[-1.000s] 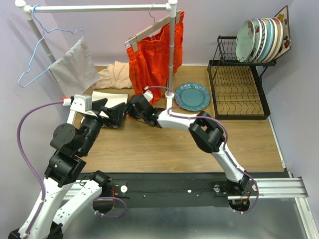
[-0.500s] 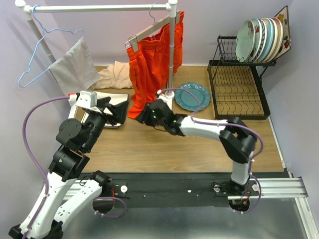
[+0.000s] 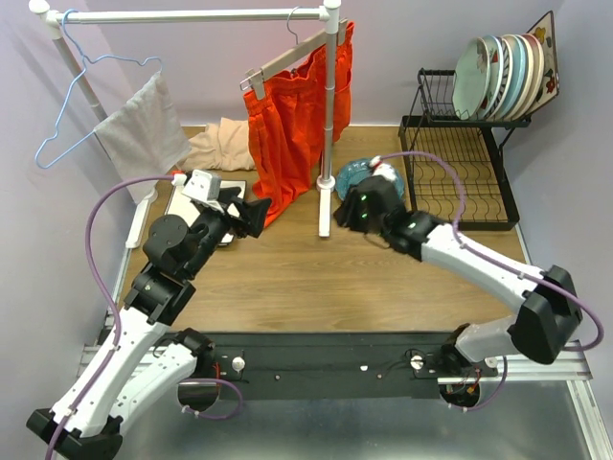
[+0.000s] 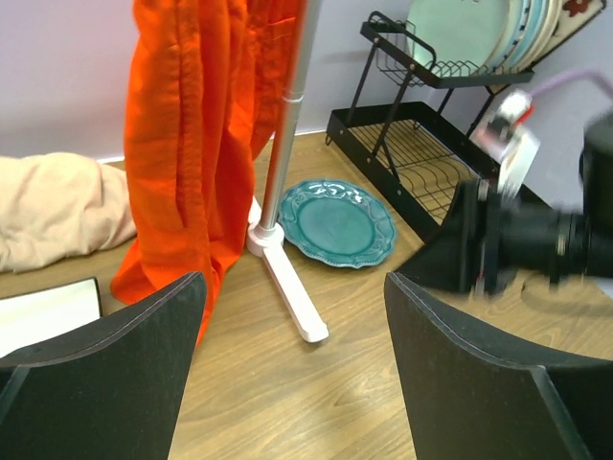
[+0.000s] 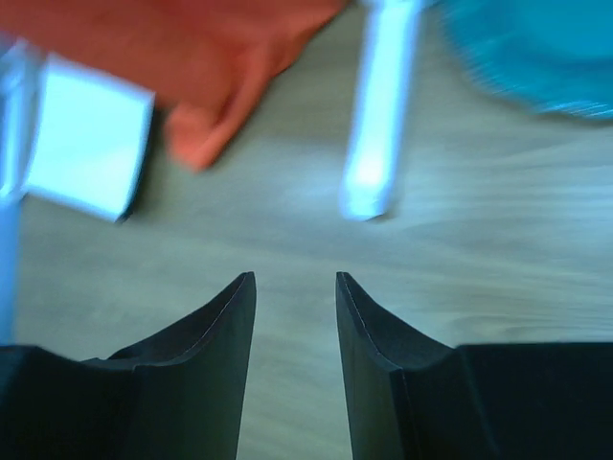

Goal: Unload the plates from the dish rack
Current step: Unload the plate from the dish rack.

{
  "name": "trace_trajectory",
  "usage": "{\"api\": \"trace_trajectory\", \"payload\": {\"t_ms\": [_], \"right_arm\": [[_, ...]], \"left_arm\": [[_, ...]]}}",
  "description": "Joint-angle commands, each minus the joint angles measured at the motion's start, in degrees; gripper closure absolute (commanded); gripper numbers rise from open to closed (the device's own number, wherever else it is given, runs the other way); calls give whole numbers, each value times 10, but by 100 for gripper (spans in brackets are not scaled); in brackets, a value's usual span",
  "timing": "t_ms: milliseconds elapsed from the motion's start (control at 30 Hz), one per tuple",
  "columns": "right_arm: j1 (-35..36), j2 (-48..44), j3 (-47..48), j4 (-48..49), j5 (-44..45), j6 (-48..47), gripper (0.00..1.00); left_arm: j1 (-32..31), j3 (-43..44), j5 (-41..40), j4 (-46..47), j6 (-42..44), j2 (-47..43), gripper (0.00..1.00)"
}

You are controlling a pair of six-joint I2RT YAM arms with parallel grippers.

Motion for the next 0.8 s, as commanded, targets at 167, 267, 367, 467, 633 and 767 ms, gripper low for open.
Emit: {"api": "trace_trajectory", "payload": {"t_ms": [167,267,367,467,633,767], "right_arm": [[-184,26,219,-175,123,-162,54],[-239,66,323,-195,130,-197,54],[-290,116,429,-212,150,-230,53],[-334,167,518,-212,167,-263,53],[-383,234,617,-212,177,-309,53],[-397,282,676,-208,208,-337,53]], "left_arm": [[3,-26,41,27,38,-25,16],[3,-33,50,32,34,-41,16],[3,-32,61,34,35,-40,16],[3,-31,71,34,34,-35,16],[3,-32,72,35,32,-34,16],[3,-33,68,34,33,-36,16]]}}
